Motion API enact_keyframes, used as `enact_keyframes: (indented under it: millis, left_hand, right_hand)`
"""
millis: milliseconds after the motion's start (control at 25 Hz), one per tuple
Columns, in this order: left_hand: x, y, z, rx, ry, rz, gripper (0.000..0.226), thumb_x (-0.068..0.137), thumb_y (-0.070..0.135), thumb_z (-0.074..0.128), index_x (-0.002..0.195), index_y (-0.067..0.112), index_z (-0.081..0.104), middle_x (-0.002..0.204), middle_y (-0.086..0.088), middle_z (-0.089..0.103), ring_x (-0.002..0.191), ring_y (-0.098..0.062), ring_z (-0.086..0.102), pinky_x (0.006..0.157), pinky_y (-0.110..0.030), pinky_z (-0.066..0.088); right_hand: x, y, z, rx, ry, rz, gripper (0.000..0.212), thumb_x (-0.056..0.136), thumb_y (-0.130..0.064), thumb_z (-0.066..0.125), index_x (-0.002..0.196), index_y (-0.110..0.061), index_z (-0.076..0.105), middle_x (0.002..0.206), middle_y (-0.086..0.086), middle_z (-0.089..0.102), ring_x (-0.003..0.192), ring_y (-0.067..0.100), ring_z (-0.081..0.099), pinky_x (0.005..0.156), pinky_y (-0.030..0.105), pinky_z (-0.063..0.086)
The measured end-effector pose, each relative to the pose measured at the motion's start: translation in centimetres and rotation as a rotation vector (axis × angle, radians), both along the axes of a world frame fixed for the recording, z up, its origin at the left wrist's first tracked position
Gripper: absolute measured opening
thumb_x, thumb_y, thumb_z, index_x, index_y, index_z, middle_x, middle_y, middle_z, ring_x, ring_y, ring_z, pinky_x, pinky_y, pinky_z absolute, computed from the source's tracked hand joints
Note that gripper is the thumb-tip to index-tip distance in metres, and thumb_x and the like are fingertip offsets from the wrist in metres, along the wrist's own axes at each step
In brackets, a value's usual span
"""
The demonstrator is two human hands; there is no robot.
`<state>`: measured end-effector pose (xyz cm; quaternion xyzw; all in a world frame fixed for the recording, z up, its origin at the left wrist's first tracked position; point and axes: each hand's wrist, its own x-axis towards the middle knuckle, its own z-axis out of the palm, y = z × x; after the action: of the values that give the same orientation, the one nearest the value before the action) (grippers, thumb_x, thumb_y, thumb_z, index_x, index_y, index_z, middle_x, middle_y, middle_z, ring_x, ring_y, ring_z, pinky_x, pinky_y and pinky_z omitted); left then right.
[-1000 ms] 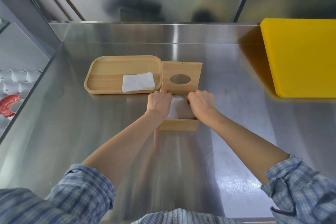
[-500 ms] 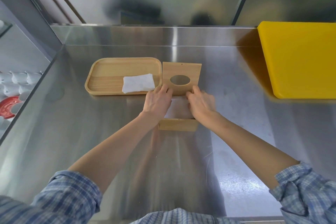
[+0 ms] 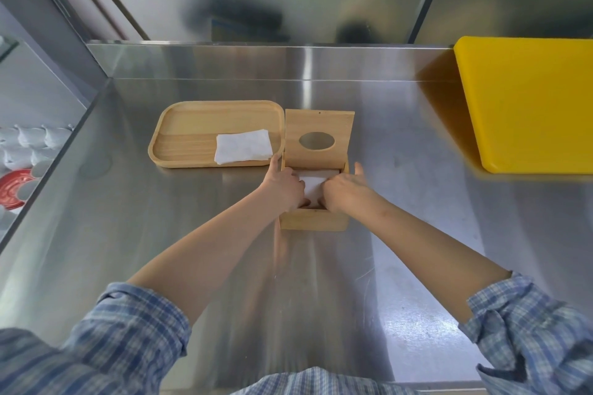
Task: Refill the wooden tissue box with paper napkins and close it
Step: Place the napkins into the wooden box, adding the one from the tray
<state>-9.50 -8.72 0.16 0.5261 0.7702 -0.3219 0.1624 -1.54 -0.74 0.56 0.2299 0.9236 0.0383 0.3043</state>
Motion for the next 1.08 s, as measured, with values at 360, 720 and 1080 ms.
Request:
enact_keyframes:
  millis: [360,720,1080]
  left_hand:
    - [0.4,-1.1,0.7,0.356,-0.185,0.121,0.038,0.097,0.029,0.035,0.127,0.017,0.053,0.132,-0.003,0.058,0.13,-0.021,0.045,0.117,-0.043,0.009]
    - [-0.6,-6.7,3.0,1.14,-0.318,0.477,0.032,0.095,0.024,0.045,0.122,0.013,0.059,0.119,-0.003,0.067,0.111,-0.025,0.058,0.085,-0.036,0.046]
    - [-6.9,-9.0,2.4,1.174,-0.397,0.86,0.034,0.095,0.022,0.044,0.125,0.01,0.054,0.122,-0.006,0.065,0.112,-0.025,0.059,0.087,-0.029,0.043]
  right_hand:
    - [0.3,-0.1,0.2,-0.038,0.112,0.021,0.029,0.094,-0.018,0.039,0.108,-0.019,0.064,0.119,0.002,0.065,0.125,0.02,0.048,0.118,0.049,-0.001]
    - [0.1,-2.9,4.3,-0.341,0.662,-0.117,0.031,0.095,-0.018,0.041,0.118,-0.015,0.061,0.115,0.01,0.067,0.11,0.033,0.059,0.083,0.038,0.049]
    - [-7.1,-5.1,4.8,-0.49,0.638,-0.153,0.039,0.095,-0.022,0.044,0.132,-0.012,0.049,0.127,0.005,0.06,0.116,0.026,0.057,0.097,0.037,0.047]
